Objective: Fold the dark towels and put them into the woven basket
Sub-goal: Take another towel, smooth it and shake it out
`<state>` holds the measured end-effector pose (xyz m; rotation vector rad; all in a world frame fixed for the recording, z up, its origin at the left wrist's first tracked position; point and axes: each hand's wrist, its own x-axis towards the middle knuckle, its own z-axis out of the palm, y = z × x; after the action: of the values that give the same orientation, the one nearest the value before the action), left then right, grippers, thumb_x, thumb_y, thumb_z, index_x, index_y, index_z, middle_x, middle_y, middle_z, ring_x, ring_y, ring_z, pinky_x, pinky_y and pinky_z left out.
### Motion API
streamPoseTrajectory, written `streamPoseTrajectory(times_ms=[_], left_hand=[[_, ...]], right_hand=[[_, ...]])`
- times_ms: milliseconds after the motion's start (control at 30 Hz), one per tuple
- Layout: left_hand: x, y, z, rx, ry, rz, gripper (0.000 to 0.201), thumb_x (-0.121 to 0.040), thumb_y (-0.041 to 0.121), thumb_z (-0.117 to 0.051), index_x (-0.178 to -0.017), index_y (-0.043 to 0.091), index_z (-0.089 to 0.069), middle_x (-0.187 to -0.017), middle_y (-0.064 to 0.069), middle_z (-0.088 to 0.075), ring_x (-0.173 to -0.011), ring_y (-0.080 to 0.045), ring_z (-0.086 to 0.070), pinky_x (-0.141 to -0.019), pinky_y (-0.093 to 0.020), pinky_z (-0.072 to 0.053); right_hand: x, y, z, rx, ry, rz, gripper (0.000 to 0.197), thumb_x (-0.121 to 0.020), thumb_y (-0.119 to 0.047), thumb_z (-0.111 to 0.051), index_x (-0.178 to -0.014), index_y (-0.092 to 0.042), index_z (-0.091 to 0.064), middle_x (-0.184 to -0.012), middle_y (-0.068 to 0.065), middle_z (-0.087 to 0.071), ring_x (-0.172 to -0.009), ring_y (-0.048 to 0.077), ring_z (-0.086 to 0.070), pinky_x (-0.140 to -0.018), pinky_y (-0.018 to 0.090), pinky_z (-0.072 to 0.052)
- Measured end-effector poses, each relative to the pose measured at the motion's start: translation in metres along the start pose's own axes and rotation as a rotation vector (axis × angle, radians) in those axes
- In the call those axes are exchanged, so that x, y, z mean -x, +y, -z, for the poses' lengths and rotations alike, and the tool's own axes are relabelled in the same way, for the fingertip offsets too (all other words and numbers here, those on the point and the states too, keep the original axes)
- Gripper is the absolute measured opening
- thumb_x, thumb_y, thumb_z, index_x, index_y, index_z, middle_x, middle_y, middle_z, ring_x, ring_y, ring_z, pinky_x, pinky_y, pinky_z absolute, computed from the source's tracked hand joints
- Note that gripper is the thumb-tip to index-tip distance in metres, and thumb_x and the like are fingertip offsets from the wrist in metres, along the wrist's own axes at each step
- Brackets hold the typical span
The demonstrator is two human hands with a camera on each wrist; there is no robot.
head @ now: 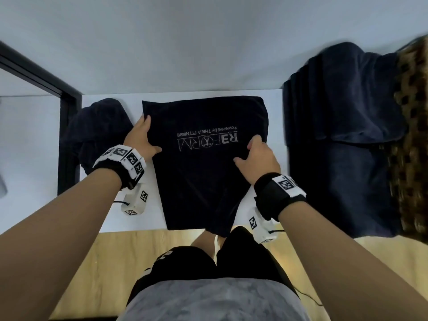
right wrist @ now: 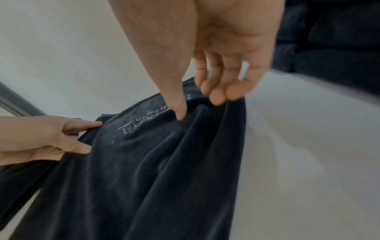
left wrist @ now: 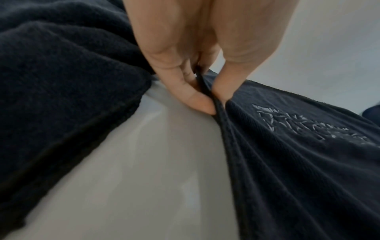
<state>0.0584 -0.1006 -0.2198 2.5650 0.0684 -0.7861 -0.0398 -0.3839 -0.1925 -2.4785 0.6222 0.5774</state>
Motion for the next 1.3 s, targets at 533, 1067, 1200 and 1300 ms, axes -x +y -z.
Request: streamPoseTrajectory(times_ms=[533, 1067, 1200, 1300], left_hand=[[0.045, 0.032, -0.066, -0.518, -0.246, -0.267, 0.121, -0.072, 0.056, -0.076, -0.154, 0.028, 0.008, -0.159, -0.006, 0.026, -0.149, -0.027, 0.014, -0.121, -0.047, -0.007], [0.029, 0.046, -0.056, -0.604, -0.255, -0.215, 0.126, -0.073, 0.043, -0.081, -0.154, 0.024, 0.013, -0.158, -0.009, 0.029, -0.148, -0.029, 0.017, -0.12, -0.051, -0.009], [0.029, 0.046, -0.055, -0.605, -0.259, -0.217, 0.126, -0.072, 0.044, -0.082, -0.154, 0.024, 0.012, -0.158, -0.008, 0.029, -0.148, -0.029, 0.017, -0.119, -0.051, -0.01], [0.029, 0.047, -0.054, -0.609, -0.263, -0.217, 0.126, -0.072, 0.044, -0.082, -0.154, 0.024, 0.012, -0.158, -0.008, 0.029, -0.148, -0.029, 0.016, -0.119, -0.053, -0.011]], right_hand=[[0.025, 0.032, -0.027, -0.5, 0.048, -0.253, 0.029, -0.079, -0.009, -0.067, -0.105, -0.019, -0.058, -0.086, -0.007, -0.059, -0.081, 0.01, -0.058, -0.065, 0.008, -0.039], [0.042, 0.042, -0.048, -0.489, -0.263, -0.355, 0.016, -0.072, -0.031, -0.076, -0.082, -0.024, -0.065, -0.082, -0.008, -0.067, -0.085, 0.015, -0.065, -0.062, 0.019, -0.048], [0.057, 0.048, -0.046, -0.748, -0.192, -0.455, 0.013, -0.072, -0.022, -0.059, -0.083, -0.022, -0.066, -0.091, 0.006, -0.07, -0.092, 0.027, -0.068, -0.084, 0.045, -0.059], [0.067, 0.063, -0.044, -0.679, -0.179, -0.436, 0.024, -0.074, -0.027, -0.07, -0.094, -0.017, -0.061, -0.101, 0.009, -0.069, -0.096, 0.028, -0.067, -0.088, 0.046, -0.056]])
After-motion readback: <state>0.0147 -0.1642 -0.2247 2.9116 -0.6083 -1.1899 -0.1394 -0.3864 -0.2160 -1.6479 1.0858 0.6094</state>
